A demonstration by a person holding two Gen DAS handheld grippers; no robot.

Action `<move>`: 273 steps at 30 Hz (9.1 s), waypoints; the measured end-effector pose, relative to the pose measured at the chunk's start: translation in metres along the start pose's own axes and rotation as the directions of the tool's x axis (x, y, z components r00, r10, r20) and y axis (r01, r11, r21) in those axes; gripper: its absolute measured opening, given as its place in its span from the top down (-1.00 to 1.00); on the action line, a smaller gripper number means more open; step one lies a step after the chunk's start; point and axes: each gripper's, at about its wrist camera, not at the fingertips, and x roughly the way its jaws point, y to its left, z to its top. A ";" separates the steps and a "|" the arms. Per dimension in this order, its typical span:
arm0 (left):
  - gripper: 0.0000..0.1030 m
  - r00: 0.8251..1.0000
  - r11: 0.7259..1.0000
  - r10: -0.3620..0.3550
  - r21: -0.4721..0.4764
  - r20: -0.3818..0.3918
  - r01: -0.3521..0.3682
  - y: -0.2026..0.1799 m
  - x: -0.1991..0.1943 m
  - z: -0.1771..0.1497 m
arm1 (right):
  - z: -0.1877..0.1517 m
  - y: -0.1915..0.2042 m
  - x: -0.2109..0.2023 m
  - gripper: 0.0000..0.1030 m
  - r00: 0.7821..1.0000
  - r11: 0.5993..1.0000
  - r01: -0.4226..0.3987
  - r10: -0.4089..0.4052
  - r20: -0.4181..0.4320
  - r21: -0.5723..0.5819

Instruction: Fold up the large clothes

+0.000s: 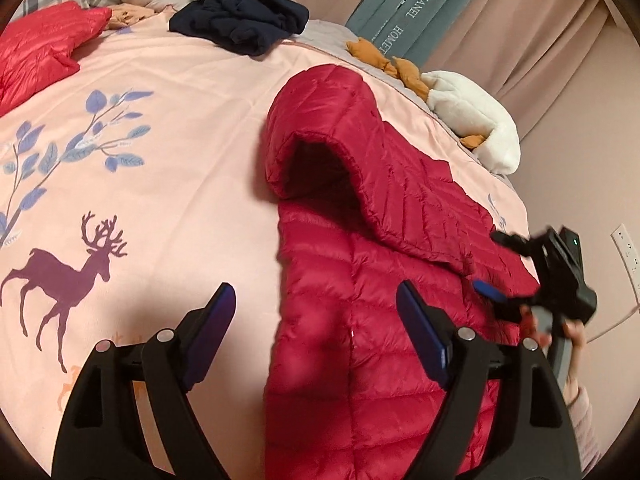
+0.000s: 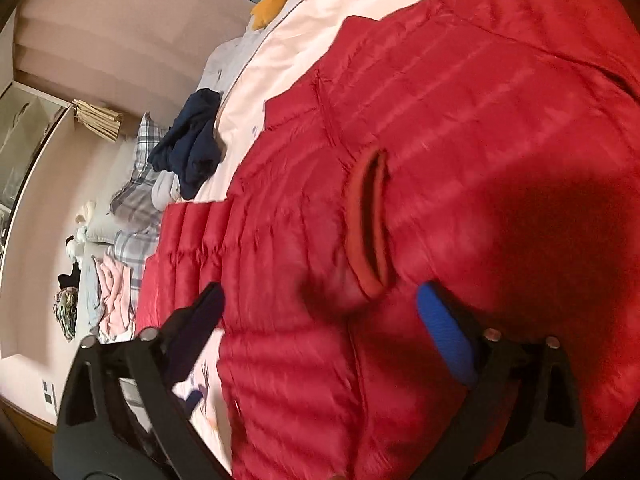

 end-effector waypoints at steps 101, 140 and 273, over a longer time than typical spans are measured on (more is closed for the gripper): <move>-0.61 0.999 0.990 -0.010 0.142 0.033 0.005 -0.074 0.057 0.055 | 0.047 -0.065 -0.027 0.72 0.932 0.941 0.329 -0.309 0.190 -0.083; -0.41 0.989 0.997 0.007 0.075 -0.150 0.005 -0.057 0.148 0.077 | 0.042 -0.001 -0.060 -0.03 0.892 0.905 0.346 -0.235 0.386 -0.249; -0.97 0.986 0.980 0.144 0.150 -0.078 -0.131 -0.118 0.001 -0.074 | 0.060 -0.148 -0.283 0.92 0.671 0.938 0.339 -0.295 0.681 0.072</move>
